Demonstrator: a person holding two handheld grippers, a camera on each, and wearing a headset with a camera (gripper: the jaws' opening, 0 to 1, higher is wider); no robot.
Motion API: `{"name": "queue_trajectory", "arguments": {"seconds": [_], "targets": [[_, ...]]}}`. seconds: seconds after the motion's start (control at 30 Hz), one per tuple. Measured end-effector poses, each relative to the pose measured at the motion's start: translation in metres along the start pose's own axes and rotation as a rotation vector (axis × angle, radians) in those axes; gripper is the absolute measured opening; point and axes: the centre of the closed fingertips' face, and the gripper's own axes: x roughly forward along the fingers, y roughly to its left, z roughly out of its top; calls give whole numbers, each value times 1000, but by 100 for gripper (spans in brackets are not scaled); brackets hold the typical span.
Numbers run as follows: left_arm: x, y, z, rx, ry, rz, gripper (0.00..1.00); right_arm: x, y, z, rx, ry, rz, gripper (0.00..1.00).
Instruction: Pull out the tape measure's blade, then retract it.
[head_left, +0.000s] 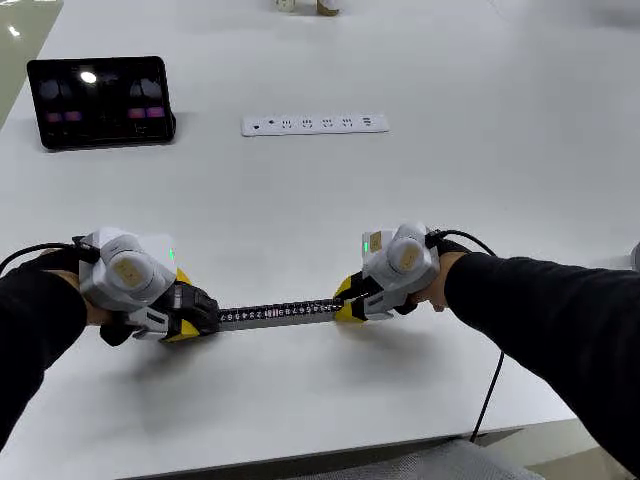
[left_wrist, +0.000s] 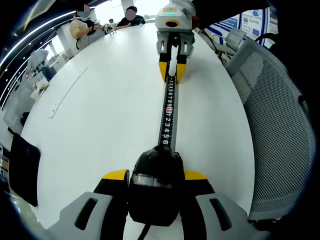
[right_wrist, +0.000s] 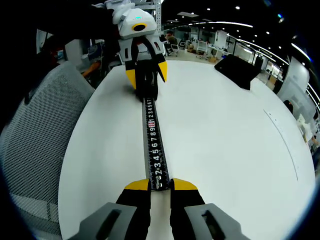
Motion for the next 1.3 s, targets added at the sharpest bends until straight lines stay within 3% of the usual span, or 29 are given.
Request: {"name": "queue_trajectory", "arguments": {"seconds": [1.3], "targets": [[1,0,1,-1,0,7,34,-16,-5,-25,6,31,-15,11]]}}
